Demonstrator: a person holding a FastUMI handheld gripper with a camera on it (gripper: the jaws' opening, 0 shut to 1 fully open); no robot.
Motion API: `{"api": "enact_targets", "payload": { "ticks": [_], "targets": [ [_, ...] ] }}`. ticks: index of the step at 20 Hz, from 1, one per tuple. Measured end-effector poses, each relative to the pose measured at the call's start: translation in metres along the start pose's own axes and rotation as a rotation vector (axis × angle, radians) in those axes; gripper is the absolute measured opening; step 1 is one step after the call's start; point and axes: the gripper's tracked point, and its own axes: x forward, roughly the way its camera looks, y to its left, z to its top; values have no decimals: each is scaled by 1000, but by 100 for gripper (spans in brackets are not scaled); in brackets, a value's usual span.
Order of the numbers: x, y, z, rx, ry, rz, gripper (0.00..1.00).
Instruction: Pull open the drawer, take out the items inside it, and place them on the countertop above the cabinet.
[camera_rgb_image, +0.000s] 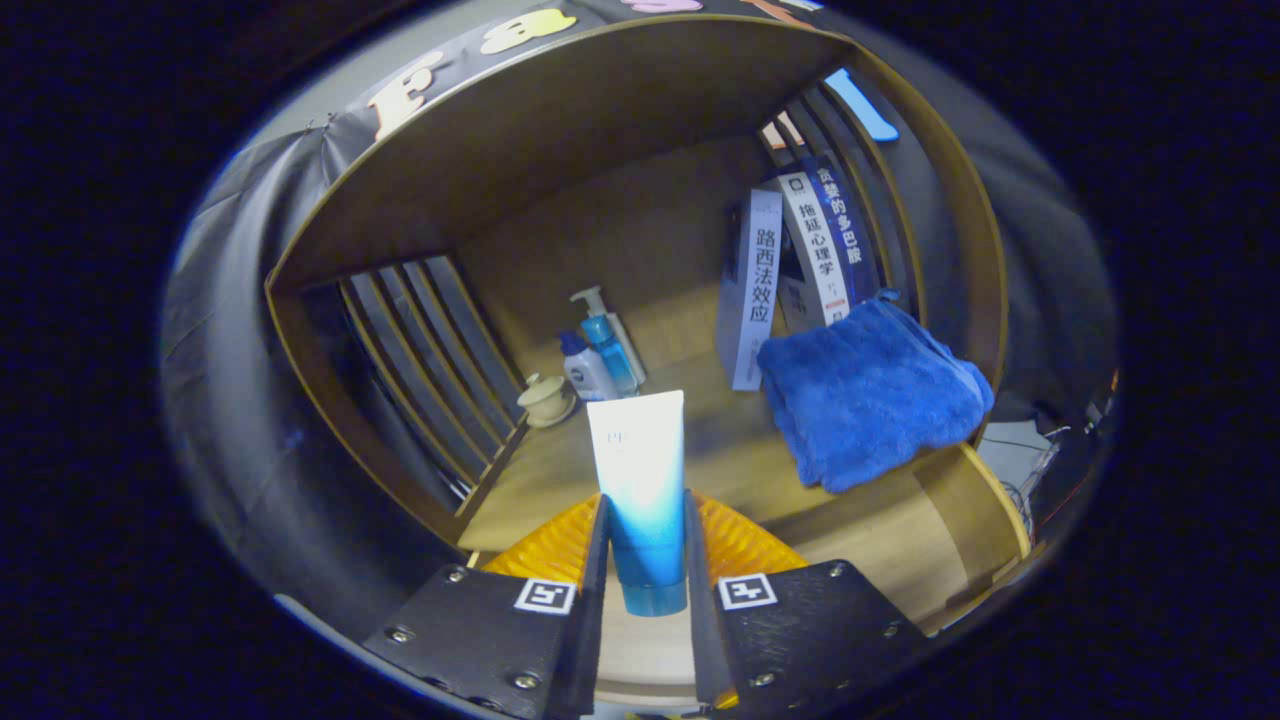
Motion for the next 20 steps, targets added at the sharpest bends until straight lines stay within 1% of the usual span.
{"api": "enact_targets", "payload": {
  "ticks": [2,5,10,12,14,17,20],
  "targets": [
    [12,3,15,-27,-56,-8,38],
    [34,2,22,-41,-87,-45,37],
    [83,-17,2,-96,-30,-135,37],
    [98,-32,-7,-85,5,-201,37],
    [112,-34,-18,-68,43,-217,38],
    [127,-35,-22,-39,45,-220,38],
    [135,-47,-33,-50,77,-275,39]
  ]
}}
